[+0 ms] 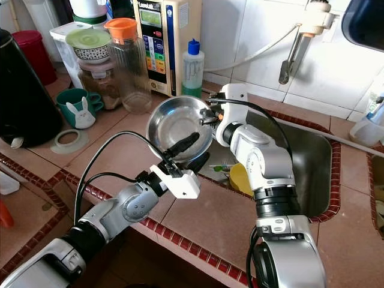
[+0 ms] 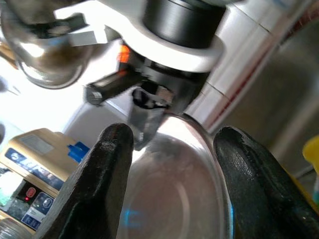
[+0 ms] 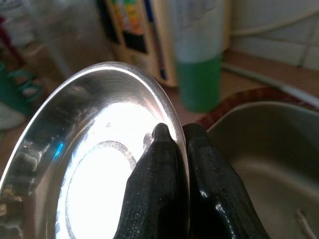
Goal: Kitchen organization
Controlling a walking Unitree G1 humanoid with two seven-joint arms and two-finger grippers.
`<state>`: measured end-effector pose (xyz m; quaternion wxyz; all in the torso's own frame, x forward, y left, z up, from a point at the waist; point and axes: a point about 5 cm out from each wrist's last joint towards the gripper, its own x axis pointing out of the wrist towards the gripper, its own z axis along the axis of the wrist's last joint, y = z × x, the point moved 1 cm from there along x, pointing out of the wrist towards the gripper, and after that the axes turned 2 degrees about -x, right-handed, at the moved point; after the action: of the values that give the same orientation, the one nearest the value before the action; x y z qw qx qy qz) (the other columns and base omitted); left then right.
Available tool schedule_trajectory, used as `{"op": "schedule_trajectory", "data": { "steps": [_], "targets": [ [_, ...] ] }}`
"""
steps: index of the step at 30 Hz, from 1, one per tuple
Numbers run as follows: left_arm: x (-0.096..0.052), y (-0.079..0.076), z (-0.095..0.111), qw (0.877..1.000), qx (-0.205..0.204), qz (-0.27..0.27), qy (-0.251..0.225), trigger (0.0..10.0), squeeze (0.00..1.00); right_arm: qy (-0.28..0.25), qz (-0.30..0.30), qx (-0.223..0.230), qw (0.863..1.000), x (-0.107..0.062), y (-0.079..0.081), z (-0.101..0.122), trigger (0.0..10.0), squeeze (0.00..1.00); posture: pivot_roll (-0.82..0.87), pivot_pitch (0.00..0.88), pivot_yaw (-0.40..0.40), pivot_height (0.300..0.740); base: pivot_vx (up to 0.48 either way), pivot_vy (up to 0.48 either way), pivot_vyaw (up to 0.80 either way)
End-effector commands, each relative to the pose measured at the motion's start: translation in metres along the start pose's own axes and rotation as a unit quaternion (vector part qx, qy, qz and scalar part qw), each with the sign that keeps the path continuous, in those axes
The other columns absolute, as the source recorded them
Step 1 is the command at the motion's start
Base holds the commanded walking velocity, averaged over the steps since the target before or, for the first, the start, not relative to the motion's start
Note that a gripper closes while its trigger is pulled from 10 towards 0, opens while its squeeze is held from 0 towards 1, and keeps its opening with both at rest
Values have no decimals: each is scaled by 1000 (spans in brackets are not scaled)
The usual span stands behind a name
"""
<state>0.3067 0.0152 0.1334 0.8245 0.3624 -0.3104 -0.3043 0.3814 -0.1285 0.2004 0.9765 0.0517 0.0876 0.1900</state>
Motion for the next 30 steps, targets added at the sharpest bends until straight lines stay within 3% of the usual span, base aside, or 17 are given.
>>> {"op": "schedule_trajectory", "data": {
  "steps": [1,5,15,17,20,21,30],
  "targets": [
    [1,0,6,1000,-26,-1,-13,10000,1000,-12,-30,10,999,-2,-10,1,0,0,77,4,7,740,0,0,0],
    [1,-1,13,998,-65,-3,-28,10000,1000,-27,-72,7,997,-5,-23,5,0,0,80,4,9,740,0,0,0],
    [2,0,21,995,-88,-14,-35,10000,1000,-40,-197,-8,979,-19,-61,-2,0,0,84,5,7,740,0,0,0],
    [2,0,17,988,-152,-4,-1,10000,1000,-22,-229,-39,972,-25,-72,-14,0,0,82,7,9,740,0,0,0],
    [2,-2,18,983,-185,-14,10,10000,1000,-13,-240,-61,969,-27,-78,-20,0,0,82,7,10,740,0,0,0],
    [1,-7,17,972,-230,-33,32,10000,1000,3,-258,-87,962,-31,-88,-32,0,0,87,6,9,740,0,0,0],
    [-7,-5,13,951,-297,-43,73,10000,1000,60,-282,-141,947,-38,-109,-65,0,0,102,3,3,740,0,0,0]
  ]
}}
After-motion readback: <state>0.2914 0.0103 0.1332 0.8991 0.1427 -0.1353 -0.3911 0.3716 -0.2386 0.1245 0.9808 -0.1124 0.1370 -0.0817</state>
